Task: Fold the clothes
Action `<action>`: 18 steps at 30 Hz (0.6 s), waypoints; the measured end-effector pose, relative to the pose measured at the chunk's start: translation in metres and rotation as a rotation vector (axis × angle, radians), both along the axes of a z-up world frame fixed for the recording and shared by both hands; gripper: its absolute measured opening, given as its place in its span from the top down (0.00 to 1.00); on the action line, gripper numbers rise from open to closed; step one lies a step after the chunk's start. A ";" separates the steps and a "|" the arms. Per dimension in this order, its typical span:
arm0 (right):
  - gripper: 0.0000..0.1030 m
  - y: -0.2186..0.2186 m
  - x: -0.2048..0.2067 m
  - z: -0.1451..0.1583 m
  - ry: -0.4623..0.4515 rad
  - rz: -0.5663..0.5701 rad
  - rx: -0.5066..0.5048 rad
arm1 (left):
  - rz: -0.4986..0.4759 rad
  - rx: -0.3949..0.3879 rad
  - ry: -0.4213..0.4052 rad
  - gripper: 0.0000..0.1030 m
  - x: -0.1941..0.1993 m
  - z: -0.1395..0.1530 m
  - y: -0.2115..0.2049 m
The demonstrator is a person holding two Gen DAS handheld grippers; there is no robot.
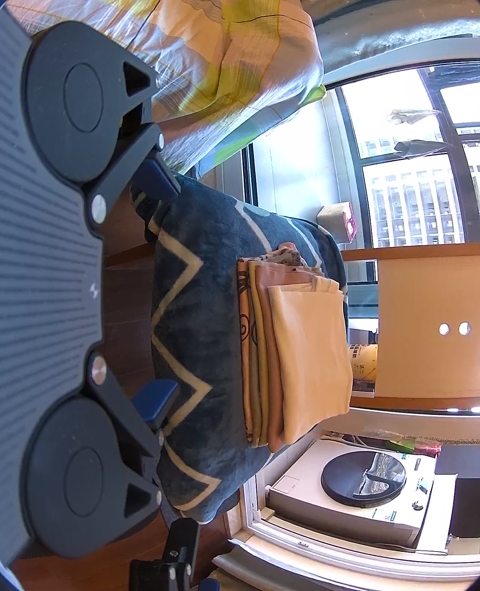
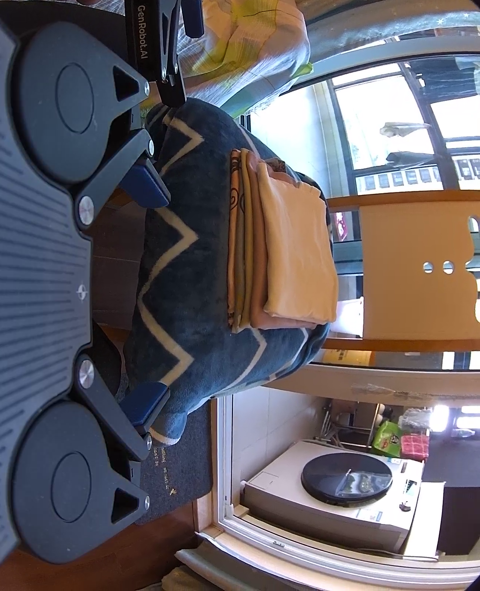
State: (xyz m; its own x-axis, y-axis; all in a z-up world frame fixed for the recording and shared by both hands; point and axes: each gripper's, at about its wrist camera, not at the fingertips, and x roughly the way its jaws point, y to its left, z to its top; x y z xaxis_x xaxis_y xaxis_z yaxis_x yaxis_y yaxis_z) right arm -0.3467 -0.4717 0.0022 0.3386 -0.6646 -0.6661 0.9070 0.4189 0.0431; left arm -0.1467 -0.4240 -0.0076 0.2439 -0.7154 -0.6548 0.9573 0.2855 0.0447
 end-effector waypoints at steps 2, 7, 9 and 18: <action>0.00 -0.001 -0.001 0.000 -0.002 -0.005 0.004 | 0.000 0.002 0.000 0.01 0.000 -0.001 -0.001; 0.00 -0.003 -0.001 -0.003 -0.010 -0.003 0.020 | 0.002 0.008 0.005 0.01 0.000 -0.004 -0.002; 0.00 -0.004 0.000 -0.004 -0.009 -0.003 0.026 | 0.003 0.009 0.006 0.01 0.000 -0.005 -0.002; 0.00 -0.005 -0.001 -0.005 -0.006 -0.005 0.027 | -0.001 0.008 0.003 0.01 -0.002 -0.006 -0.003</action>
State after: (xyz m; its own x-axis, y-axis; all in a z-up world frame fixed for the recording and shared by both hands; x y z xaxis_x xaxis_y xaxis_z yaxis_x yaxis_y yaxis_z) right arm -0.3476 -0.4767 -0.0027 0.3395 -0.6483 -0.6815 0.9088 0.4128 0.0601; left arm -0.1486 -0.4274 -0.0140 0.2412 -0.7103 -0.6613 0.9577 0.2845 0.0438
